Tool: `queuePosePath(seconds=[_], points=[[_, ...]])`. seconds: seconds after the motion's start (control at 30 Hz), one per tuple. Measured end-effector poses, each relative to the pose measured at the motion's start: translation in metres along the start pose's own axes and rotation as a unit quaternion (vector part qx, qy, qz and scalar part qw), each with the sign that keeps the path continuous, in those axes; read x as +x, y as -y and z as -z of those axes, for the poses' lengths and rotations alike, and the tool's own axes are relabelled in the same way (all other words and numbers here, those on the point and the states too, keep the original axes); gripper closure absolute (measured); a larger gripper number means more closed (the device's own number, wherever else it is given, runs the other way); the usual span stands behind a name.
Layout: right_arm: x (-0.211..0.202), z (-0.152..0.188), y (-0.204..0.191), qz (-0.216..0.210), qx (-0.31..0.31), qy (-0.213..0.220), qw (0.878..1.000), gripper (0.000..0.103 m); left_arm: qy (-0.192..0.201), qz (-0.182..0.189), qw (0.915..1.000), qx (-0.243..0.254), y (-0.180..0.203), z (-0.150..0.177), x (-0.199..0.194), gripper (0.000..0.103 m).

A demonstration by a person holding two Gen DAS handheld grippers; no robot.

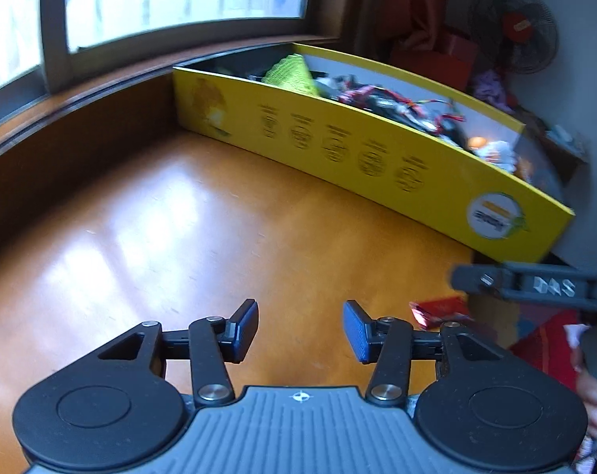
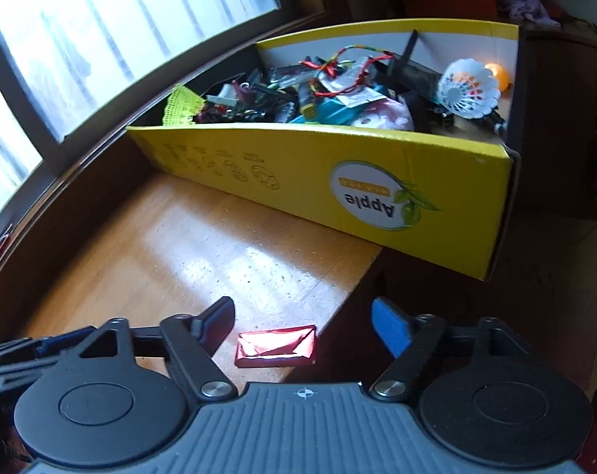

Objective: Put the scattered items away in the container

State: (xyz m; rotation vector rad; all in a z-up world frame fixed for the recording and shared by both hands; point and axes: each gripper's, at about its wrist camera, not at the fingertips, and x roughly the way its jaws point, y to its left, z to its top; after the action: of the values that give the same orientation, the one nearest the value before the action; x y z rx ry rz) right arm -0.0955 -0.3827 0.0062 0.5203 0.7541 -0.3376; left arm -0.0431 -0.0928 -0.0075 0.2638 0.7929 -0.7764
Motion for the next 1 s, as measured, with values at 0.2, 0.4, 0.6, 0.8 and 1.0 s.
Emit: queuePosePath(seconds=[0.2,0.4,0.6,0.8,1.0], points=[[0.003,-0.008,0.004,-0.026,0.029,-0.015,0.999,0.013,0.003,-0.006,0.9999,0.012,-0.002,-0.020,0.001,0.044],[0.010,-0.009,0.009,-0.024,0.052,-0.028,0.998,0.008,0.011,0.003,0.9999,0.006,0.001,-0.015,0.001,0.043],[0.019,-0.003,0.006,-0.021,0.063,-0.054,0.996,0.007,0.007,0.004,0.9997,0.021,0.006,-0.001,0.003,0.043],[0.023,0.001,-0.006,-0.023,0.041,-0.062,0.997,0.007,0.008,0.009,0.9998,0.018,0.001,0.004,0.002,0.043],[0.027,0.007,-0.014,-0.005,-0.006,-0.044,0.999,0.024,0.010,0.015,0.9995,0.025,-0.006,0.005,0.000,0.043]])
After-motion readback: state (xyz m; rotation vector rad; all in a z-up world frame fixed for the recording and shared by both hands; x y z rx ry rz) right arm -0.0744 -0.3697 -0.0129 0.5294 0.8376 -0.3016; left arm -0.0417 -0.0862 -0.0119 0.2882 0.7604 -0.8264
